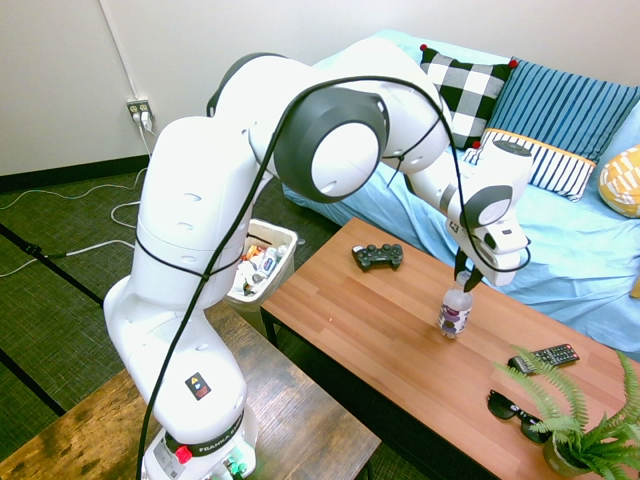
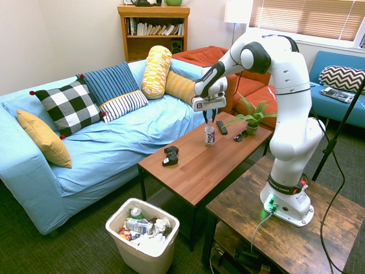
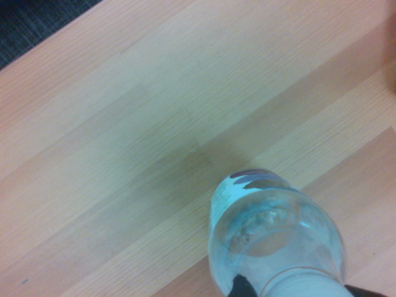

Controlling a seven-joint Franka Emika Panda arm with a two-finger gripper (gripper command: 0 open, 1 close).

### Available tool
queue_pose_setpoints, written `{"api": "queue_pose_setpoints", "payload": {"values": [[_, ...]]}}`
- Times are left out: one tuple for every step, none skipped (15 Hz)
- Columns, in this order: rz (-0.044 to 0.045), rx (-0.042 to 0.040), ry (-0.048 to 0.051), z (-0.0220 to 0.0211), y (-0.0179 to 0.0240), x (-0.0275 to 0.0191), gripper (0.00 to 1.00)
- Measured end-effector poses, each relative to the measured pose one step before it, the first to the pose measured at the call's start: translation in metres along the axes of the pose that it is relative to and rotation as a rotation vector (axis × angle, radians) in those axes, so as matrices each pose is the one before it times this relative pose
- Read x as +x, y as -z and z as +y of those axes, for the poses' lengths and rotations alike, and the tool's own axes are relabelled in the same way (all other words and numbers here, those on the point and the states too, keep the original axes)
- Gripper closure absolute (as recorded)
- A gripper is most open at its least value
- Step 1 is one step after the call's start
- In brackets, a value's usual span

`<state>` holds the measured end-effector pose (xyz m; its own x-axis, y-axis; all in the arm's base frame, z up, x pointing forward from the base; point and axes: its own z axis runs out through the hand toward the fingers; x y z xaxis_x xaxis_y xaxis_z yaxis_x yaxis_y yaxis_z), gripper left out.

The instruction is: Throw the bottle in the trash bin

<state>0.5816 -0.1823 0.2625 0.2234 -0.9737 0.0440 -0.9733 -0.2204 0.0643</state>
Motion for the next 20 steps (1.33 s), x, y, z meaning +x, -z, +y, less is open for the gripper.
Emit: {"api": "queue_pose_setpoints", "payload": {"values": [[-0.00134, 0.01892, 0.01232, -0.00073, 0.01088, -0.0004, 1.0], [0.00103, 0.02711, 0.01407, -0.0024, 0.01755, -0.00326, 1.0], [0.0066, 0.03559, 0.02069, -0.00516, 0.02407, -0.00811, 1.0], [0.01765, 0.0339, 0.03192, -0.00806, 0.02979, -0.01403, 1.0], [0.02344, 0.02866, 0.03823, -0.01062, 0.03209, -0.02065, 1.0], [0.02262, 0.028, 0.03186, -0.01262, 0.03041, -0.02567, 1.0], [0.02178, 0.02356, 0.0313, -0.01415, 0.02567, -0.03004, 1.0], [0.02, 0.01715, 0.03198, -0.01563, 0.01974, -0.03451, 1.0], [0.01554, 0.01154, 0.02886, -0.01499, 0.01151, -0.03282, 1.0], [0.00965, 0.00748, 0.03196, -0.01461, 0.00645, -0.03316, 1.0], [0.00465, 0.00542, 0.03218, -0.01357, 0.00396, -0.03308, 1.0], [0.00362, 0.00396, 0.03251, -0.01256, 0.00303, -0.03338, 1.0], [0.00545, 0.00357, 0.03242, -0.01087, 0.00327, -0.03146, 1.0], [0.00513, 0.00217, 0.02873, -0.01001, 0.00316, -0.03165, 1.0], [0.00499, -0.00359, 0.03266, -0.00919, 0.00144, -0.03326, 1.0], [0.00834, -0.00735, 0.03647, -0.00785, -0.00091, -0.03118, 1.0], [0.00877, -0.00619, 0.03483, -0.00803, -0.00355, -0.03073, 1.0], [0.0054, -0.00495, 0.03043, -0.00868, -0.00442, -0.02886, 1.0], [0.002, -0.00737, 0.03099, -0.00951, -0.00574, -0.02774, 1.0], [0.00276, -0.00693, 0.02695, -0.00979, -0.00479, -0.02577, 1.0]]}}
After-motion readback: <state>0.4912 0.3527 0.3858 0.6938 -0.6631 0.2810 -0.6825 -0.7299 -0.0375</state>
